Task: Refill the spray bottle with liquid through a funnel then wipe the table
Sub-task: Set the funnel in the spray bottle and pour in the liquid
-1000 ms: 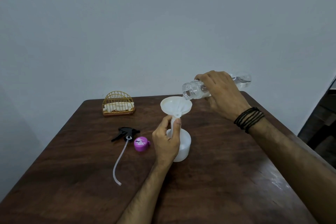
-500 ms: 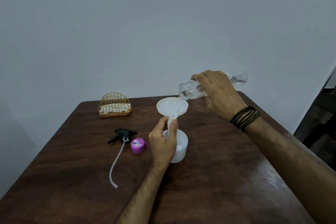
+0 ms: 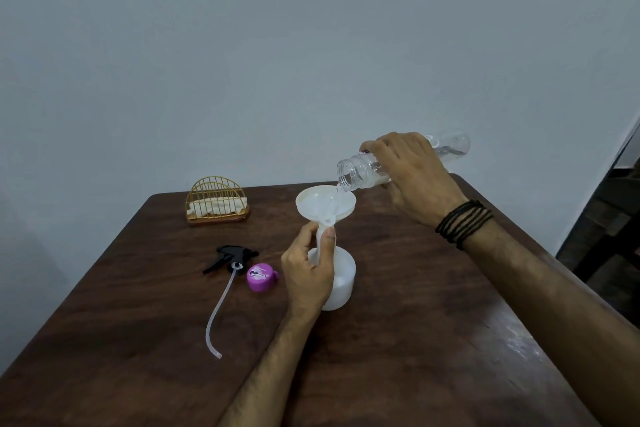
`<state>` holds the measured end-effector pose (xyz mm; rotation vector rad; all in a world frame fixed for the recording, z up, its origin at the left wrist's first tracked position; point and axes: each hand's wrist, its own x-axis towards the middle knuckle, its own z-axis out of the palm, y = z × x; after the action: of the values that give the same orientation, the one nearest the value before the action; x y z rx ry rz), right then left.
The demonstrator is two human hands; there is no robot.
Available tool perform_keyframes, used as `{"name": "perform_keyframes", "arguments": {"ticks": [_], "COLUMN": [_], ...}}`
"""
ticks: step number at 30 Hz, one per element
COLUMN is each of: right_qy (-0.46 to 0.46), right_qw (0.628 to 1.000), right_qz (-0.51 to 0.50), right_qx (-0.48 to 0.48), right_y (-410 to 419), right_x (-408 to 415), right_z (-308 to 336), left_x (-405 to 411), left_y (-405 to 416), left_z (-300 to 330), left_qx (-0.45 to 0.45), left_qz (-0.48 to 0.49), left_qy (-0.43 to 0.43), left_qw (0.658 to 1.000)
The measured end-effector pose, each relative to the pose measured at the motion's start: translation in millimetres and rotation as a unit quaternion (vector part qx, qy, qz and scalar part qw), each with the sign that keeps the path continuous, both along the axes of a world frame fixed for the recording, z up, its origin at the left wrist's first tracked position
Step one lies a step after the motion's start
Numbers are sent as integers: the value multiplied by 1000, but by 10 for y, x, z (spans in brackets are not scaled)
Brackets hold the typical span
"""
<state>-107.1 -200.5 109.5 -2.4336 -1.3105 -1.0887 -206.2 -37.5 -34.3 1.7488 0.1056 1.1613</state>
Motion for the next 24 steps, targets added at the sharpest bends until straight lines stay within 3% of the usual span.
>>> {"name": "perform_keyframes", "arguments": {"ticks": [24], "right_qy": [-37], "right_qw": [999], "right_qz": [-6], "right_qx": [-1], "right_y": [35], "right_x": [-13], "right_z": [31], "left_x": [-13], "left_y": [-2], "left_z": [0], "left_qx": [-3], "left_qz": [-2], "left_qy": [-1], "left_qw": [1000]}}
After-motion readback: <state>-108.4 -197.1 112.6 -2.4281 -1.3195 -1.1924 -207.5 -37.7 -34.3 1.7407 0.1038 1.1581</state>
